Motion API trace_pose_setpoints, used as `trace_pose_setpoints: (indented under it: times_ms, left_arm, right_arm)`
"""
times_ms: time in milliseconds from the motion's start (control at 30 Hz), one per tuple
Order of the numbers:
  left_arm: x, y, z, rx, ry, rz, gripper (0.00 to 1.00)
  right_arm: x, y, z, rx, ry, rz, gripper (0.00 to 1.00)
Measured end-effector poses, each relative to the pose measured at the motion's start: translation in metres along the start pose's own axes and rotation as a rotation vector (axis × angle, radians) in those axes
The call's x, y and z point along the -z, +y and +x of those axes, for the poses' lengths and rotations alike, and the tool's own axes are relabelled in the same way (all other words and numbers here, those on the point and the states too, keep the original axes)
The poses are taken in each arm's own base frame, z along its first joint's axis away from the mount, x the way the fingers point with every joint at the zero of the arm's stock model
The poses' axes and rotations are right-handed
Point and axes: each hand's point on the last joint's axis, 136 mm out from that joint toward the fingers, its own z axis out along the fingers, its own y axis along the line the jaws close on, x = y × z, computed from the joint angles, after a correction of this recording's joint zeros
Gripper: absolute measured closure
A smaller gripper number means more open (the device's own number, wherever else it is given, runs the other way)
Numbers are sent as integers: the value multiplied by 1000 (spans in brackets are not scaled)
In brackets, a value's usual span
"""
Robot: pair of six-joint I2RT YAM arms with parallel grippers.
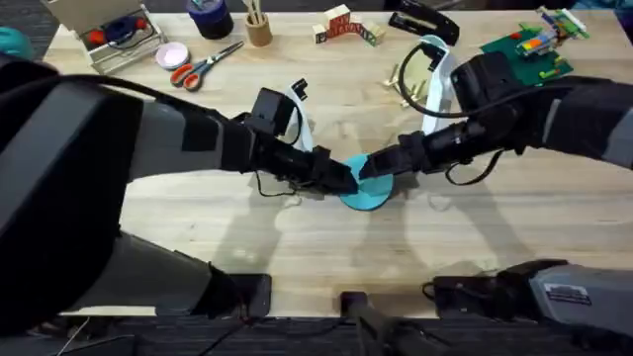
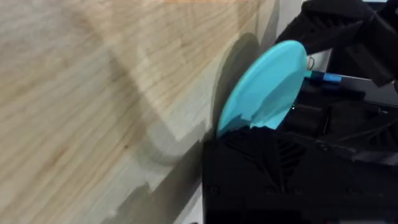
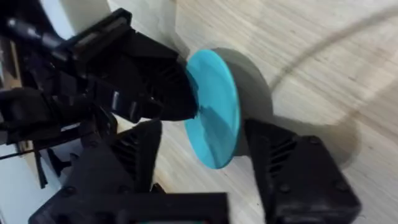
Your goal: Pick up the plates from the table one by one and place each into a slot on the dish rack.
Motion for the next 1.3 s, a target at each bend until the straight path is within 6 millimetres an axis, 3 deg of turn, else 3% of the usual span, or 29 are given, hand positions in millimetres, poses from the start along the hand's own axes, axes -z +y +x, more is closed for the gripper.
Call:
trace_pose_setpoints:
  times_ms: [100, 300, 433, 1033, 1167, 1300]
  left_arm:
    - [0, 0, 0, 0, 0, 0, 960]
    - [0, 0, 0, 1, 1, 1, 960]
    - [1, -1, 1, 7, 2, 7, 960]
    - [7, -7, -2, -41, -33, -30, 960]
    - [24, -27, -16, -141, -135, -74, 960]
    - [46, -47, -16, -187, -207, -118, 960]
  right_arm:
    - [-4, 0, 2, -19, 17, -2, 223]
    - [-15, -8, 7, -55, 55, 11, 740]
    - [-15, -8, 6, -75, 54, -6, 954]
    - [-8, 1, 11, -87, 73, -5, 972]
    - [3, 4, 10, -80, 84, 46, 970]
    - [20, 11, -3, -50, 62, 94, 970]
